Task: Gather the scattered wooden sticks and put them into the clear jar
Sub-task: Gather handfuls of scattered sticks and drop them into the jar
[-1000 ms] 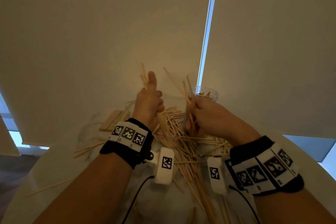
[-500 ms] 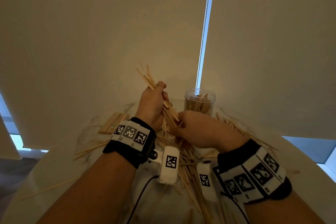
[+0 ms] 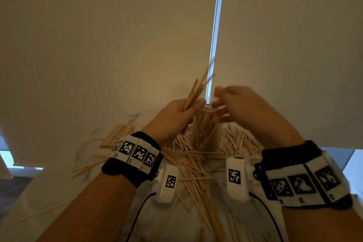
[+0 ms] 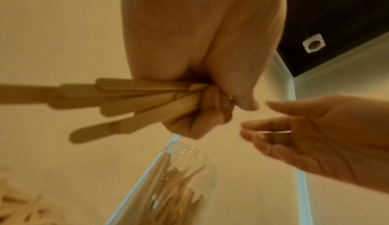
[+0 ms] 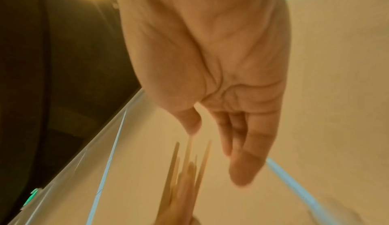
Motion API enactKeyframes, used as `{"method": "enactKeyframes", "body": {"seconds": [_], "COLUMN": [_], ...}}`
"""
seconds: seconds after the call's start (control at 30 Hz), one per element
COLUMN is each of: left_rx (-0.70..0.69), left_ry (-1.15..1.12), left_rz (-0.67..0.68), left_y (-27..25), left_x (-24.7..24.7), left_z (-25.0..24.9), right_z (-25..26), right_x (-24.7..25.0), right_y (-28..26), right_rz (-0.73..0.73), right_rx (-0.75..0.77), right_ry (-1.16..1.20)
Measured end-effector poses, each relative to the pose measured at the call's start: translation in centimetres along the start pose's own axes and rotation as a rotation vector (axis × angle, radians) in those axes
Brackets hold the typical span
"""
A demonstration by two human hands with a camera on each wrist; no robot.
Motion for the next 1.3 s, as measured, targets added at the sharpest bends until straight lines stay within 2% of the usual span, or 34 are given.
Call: {"method": "enactKeyframes", "body": {"seconds": [0.07, 0.13, 0.2, 0.3, 0.33, 0.47, 0.57, 0.67, 0.8, 0.9, 1.0, 1.07, 1.17, 1.3], "left_rx": [-0.047, -0.064, -0.086, -0.180, -0.216, -0.233, -0.110, -0.058, -0.047, -0.051, -0.005, 0.041, 0.088, 0.197], "left_ry": [0.250, 0.459, 0.578, 0.713, 0.777, 1.023, 1.154, 0.983, 0.638, 0.568, 0.493, 0.431, 0.380, -0.088], "left_rz": [0.100, 0.149, 0.118, 0.034, 0.008, -0.062, -0.063, 0.022, 0.039, 0.041, 0.148, 0.166, 0.017, -0.221], "left_y": [-0.2, -0.2, -0.2, -0.4, -0.5, -0.6, -0.4, -0.4, -0.9, -1.0, -1.3, -1.4, -1.0, -0.4], "left_x": [-0.7, -1.3, -1.7, -2.3, -2.4, -2.0, -1.8, -2.0, -1.8, -1.3, -1.0, 0.0, 2.7, 5.5], "left_z": [0.0, 0.2, 0.0, -0.9, -1.2, -1.4, -0.4, 0.2, -0.9, -1.5, -1.5, -1.2, -1.0, -0.1], "right_z": [0.5, 0.6, 0.5, -0.5, -0.8, -1.5, -1.2, -0.9, -0.7, -0.5, -0.9, -1.2, -1.5, -1.8], "right_x": [2.5, 3.8, 2.9, -0.8, -1.7, -2.8, -3.6, -4.8, -4.7, -4.8, -5.2, -4.7, -2.2, 0.1], "right_y": [-0.1, -0.5, -0.5, -0.4, -0.5, -0.5, -0.6, -0.8, -0.5, -0.5, -0.5, -0.2, 0.2, 0.5], "right_rz": [-0.230, -0.328, -0.240, 0.066, 0.124, 0.175, 0.287, 0.318, 0.242, 0.267, 0.299, 0.286, 0.149, 0.056], "right_rx": [0.005, 0.036, 0.024, -0.021, -0.024, -0.026, 0.024, 0.066, 0.101, 0.181, 0.240, 0.247, 0.167, 0.135], "right_ry": [0.046, -0.048, -0.155, -0.197, -0.218, -0.237, -0.298, -0.340, -0.442, -0.594, -0.734, -0.767, -0.672, -0.592]}}
Point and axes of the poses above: each hand's wrist, its own y-axis towards the middle knuckle, its own x-axis out of the back of the hand, z = x × y, the point moved 5 cm from there along y, towards the middle knuckle, and after that the axes turned 11 degrees about x, right-handed, at the moved point
